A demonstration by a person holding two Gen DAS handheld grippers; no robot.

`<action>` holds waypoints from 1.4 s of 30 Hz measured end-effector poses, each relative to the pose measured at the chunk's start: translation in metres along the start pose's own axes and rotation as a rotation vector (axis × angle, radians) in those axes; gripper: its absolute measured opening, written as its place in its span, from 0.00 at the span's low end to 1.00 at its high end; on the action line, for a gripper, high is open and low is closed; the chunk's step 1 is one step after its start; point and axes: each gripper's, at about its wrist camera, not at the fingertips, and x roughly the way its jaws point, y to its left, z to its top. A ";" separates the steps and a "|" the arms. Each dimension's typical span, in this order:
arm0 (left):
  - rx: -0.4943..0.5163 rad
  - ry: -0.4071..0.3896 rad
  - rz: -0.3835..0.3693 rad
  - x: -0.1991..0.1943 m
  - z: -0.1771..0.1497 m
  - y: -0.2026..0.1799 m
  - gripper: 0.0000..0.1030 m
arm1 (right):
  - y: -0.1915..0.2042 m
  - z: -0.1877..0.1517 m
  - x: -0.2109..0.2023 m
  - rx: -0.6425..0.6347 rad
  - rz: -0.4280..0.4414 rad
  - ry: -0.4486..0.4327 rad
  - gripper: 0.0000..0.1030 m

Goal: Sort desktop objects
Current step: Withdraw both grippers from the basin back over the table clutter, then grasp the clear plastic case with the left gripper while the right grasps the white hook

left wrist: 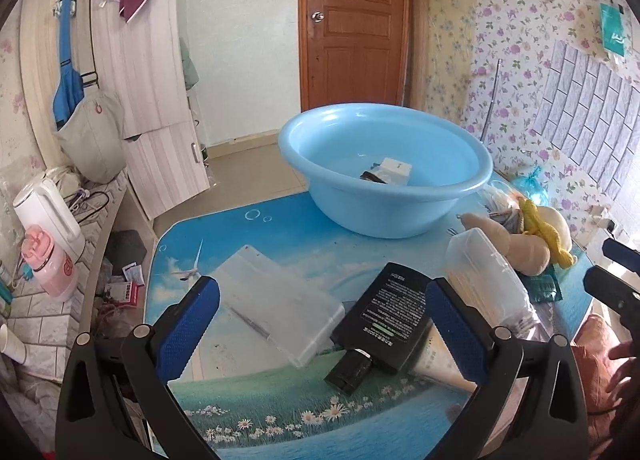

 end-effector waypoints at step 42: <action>-0.220 0.198 -0.006 0.077 -0.013 0.044 1.00 | 0.006 -0.038 0.036 -0.001 0.046 0.262 0.63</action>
